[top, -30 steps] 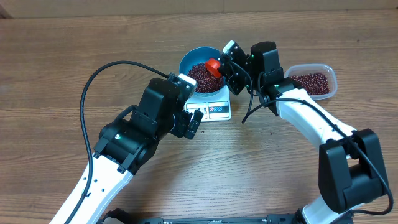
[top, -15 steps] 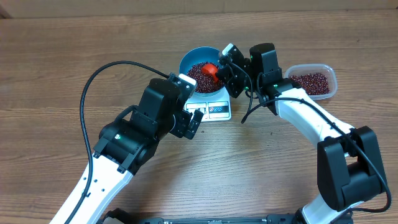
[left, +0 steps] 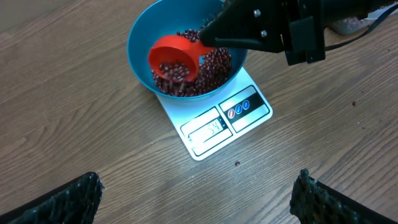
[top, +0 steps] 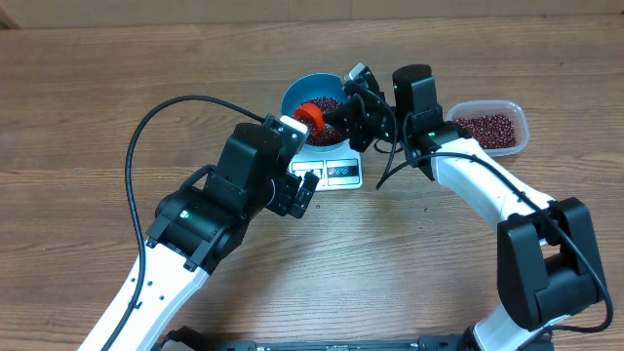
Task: Scoop item into bowl and weigh 150g on scale
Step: 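Hold the red cup tilted inside the teal bowl, shaking out beans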
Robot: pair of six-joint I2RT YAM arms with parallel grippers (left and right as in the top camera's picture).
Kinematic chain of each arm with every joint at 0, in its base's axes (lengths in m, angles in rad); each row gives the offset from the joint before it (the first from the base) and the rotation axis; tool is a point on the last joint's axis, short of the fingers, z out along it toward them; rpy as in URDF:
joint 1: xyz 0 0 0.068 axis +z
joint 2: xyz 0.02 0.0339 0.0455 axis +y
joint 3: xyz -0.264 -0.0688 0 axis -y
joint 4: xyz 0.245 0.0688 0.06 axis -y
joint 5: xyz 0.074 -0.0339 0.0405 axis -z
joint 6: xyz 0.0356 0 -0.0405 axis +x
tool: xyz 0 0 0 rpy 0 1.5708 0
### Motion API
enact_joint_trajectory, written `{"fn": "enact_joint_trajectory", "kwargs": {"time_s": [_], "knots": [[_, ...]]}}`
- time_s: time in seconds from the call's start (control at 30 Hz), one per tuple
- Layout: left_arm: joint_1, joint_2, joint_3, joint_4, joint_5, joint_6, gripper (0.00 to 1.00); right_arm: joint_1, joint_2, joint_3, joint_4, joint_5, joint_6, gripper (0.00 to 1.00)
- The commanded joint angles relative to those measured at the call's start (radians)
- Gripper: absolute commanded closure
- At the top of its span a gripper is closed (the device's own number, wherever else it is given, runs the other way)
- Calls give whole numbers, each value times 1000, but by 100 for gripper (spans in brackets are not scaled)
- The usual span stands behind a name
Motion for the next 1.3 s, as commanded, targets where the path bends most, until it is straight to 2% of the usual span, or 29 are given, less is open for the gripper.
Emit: {"fn": "enact_joint_trajectory", "kwargs": {"time_s": [0.0, 0.57, 1.27], "knots": [[5, 5, 2, 1, 2, -10, 0, 1, 8, 14, 30, -52, 84, 96], [5, 5, 2, 1, 2, -10, 0, -5, 8, 14, 53, -52, 108, 96], [5, 5, 2, 1, 2, -10, 0, -94, 8, 14, 57, -97, 195, 96]]}}
